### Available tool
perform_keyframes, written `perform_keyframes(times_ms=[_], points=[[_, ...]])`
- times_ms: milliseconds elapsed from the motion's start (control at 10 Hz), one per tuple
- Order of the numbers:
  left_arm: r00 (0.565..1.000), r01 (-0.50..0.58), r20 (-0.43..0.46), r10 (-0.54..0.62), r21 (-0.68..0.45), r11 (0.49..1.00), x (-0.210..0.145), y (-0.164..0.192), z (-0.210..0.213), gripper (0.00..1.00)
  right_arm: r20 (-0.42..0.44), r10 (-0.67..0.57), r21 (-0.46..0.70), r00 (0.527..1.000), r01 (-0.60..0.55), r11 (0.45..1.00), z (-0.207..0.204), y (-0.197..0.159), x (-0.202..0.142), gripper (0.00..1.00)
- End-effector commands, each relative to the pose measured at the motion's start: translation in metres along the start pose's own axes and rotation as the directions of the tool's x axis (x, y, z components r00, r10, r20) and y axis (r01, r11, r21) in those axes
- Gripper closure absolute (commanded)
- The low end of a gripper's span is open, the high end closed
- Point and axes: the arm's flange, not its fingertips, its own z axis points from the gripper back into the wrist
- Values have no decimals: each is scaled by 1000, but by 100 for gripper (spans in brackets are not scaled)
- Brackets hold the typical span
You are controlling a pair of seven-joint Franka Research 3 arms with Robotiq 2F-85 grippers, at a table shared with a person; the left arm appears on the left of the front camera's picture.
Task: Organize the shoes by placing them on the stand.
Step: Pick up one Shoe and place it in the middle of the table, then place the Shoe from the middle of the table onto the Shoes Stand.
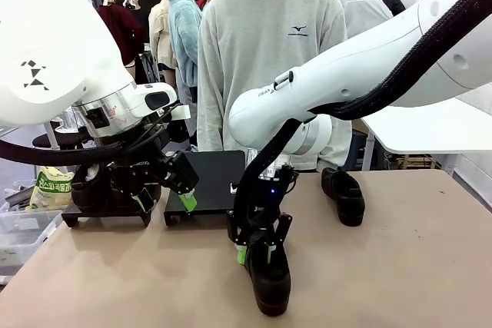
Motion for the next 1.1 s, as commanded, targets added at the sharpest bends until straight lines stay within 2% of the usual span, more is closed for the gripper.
perform_keyframes(times_ms=[0,600,700,1000], points=[[1000,4,-9,-4,-16,1000,0,1,1,0,18,29,50,999,-30,998,3,-3,-2,0],[1000,4,-9,-4,-16,1000,0,1,1,0,140,119,99,983,-134,986,33,1,-32,0],[1000,4,-9,-4,-16,1000,0,1,1,0,83,72,61,994,-77,995,31,8,-15,0],[1000,4,-9,-4,-16,1000,0,1,1,0,83,72,61,994,-77,995,31,8,-15,0]])
